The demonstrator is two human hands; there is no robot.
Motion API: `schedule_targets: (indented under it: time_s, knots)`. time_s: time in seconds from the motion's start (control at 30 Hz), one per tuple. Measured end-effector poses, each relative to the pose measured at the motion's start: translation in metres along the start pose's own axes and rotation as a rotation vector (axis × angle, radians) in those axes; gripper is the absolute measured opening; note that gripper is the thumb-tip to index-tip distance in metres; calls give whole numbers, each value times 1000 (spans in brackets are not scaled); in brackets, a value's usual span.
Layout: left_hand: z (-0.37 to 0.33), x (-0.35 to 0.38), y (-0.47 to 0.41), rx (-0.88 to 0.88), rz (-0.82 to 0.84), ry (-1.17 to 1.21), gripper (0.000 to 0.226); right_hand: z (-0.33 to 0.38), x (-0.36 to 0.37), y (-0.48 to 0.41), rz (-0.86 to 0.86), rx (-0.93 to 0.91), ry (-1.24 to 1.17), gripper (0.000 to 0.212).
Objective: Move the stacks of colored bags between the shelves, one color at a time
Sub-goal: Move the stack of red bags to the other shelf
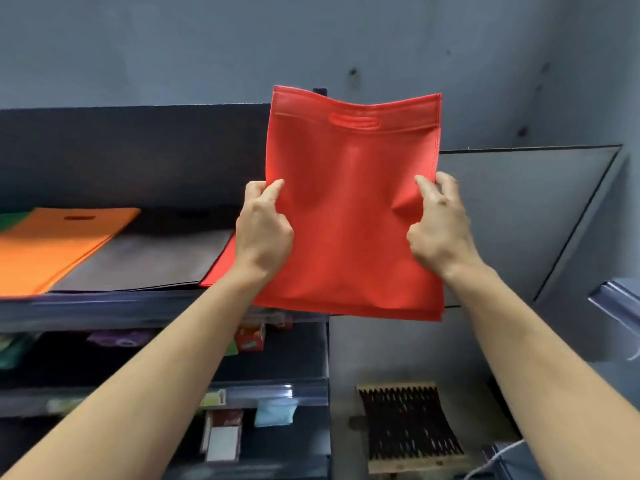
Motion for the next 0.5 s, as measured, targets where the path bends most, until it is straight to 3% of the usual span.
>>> schedule_targets:
  time_s: [0.2,0.5]
  knots:
    - [71,-10,-55,-78,45,-46,54,45,77,-35,114,-19,37,66]
    - [152,35,-94,-185,299,-99,55,51,158,-64,259,66,122,48]
Point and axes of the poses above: each hand's wrist, its own y-axis away from the middle knuckle, its own x-axis out of the palm, z = x × y, the point moved 10 cm from there along -y, towards the middle knuckle, and after that the axes turned 9 degrees about -x, right-handed, at the moved point
